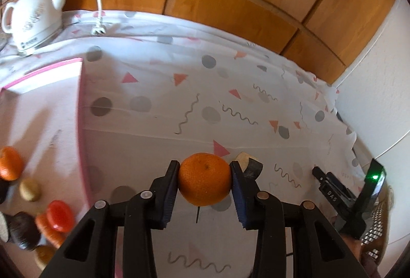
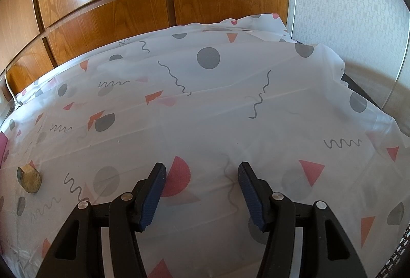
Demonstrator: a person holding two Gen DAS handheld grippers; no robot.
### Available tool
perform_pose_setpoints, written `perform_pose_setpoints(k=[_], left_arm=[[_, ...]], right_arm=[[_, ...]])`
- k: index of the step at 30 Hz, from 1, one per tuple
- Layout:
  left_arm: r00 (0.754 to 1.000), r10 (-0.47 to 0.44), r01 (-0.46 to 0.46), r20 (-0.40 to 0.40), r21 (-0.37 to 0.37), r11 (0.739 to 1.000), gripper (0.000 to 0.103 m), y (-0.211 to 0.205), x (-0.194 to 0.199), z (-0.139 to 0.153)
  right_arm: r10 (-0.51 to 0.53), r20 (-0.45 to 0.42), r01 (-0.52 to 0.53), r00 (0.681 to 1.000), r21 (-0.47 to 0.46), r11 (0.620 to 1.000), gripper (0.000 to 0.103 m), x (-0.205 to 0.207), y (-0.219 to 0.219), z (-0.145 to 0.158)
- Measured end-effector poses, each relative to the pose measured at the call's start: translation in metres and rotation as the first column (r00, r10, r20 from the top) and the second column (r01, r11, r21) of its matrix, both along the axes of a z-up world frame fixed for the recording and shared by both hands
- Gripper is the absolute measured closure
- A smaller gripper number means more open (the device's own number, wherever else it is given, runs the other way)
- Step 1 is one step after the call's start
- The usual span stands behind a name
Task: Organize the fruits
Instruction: 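Carry the mandarin into the tray and open the left tool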
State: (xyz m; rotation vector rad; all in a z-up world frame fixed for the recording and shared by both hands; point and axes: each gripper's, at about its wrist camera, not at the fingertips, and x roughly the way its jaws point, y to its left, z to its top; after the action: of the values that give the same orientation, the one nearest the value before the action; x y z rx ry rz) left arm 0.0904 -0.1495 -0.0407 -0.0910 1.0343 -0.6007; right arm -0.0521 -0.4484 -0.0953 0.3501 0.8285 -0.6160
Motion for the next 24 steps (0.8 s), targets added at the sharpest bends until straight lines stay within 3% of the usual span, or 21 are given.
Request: perform_pose_setpoints(k=[11, 18, 24], left_arm=[[0.983, 0.168, -0.165, 0.069, -0.050, 0.985, 0.063, 0.084, -0.004, 0.032], [0.932, 0.358, -0.355, 0.061, -0.060, 0.933, 0.064, 0.169, 0.000, 0.028], [0.894, 0.448, -0.446, 0.027, -0.059, 0.893, 0.063, 0.212, 0.005, 0.014]], right_arm=[[0.001, -0.007, -0.001, 1.000, -0.007, 1.000, 0.043, 0.001, 0.001, 0.000], [0.003, -0.012, -0.003, 1.000, -0.012, 1.000, 0.043, 0.001, 0.001, 0.000], [0.002, -0.016, -0.003, 1.000, -0.016, 1.000, 0.043, 0.001, 0.002, 0.000]])
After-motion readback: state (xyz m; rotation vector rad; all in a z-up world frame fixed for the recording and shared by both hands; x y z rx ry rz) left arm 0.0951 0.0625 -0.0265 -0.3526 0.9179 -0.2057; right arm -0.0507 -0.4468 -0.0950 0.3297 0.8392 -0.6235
